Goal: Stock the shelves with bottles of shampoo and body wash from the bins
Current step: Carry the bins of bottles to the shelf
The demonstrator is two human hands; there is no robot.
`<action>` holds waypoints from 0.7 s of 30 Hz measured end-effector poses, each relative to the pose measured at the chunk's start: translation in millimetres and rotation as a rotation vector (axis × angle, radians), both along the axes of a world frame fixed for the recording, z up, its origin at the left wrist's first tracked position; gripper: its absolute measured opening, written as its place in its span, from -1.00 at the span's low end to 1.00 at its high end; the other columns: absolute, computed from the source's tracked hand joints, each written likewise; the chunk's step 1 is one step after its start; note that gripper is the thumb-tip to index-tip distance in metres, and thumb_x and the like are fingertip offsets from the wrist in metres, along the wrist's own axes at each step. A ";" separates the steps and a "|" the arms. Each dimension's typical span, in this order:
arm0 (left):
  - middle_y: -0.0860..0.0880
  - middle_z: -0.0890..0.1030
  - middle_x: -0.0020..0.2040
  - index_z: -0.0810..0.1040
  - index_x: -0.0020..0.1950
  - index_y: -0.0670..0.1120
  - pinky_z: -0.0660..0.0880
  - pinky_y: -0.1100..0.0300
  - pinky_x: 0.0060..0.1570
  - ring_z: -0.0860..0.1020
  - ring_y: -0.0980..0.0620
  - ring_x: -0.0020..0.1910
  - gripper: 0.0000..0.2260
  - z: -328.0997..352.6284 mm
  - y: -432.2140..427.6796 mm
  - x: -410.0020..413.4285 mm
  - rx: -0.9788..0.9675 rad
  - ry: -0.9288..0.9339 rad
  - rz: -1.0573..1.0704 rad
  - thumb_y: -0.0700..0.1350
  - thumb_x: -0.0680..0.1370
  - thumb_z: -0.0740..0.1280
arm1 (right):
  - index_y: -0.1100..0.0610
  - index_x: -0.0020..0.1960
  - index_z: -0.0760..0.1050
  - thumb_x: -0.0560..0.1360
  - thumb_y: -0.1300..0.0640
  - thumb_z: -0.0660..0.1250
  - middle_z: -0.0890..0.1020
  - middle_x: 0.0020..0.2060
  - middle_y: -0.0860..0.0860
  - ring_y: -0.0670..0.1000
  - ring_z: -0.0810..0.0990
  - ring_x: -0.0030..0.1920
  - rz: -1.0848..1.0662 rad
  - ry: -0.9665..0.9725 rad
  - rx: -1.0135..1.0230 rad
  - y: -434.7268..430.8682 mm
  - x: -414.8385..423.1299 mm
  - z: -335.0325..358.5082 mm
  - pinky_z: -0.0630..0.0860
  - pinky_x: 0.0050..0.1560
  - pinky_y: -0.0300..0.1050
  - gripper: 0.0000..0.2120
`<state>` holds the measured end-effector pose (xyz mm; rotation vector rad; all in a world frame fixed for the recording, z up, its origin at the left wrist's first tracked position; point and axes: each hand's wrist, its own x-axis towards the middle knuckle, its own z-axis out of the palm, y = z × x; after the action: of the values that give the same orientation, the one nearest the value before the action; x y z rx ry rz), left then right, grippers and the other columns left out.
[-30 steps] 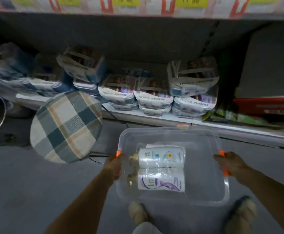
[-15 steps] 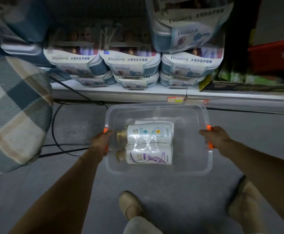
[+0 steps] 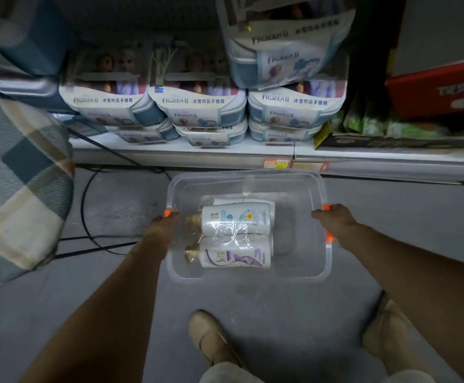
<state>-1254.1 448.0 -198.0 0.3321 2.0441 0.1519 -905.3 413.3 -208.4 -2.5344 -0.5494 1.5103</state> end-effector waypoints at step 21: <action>-0.07 0.61 0.14 0.48 0.32 0.00 0.52 0.03 0.07 0.60 -0.04 0.11 -0.73 350.5 -4.7 145.2 0.382 -0.706 0.473 0.06 0.66 0.25 | 0.17 0.07 0.48 0.59 0.20 0.30 0.54 -0.22 0.07 0.07 0.58 -0.18 -0.408 0.372 0.345 5.8 13.4 360.2 0.54 -0.14 -0.02 -0.92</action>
<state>-1108.8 443.4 152.4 0.0043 1.3461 0.8352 -891.9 419.1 151.8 -1.8997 -0.1983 1.5195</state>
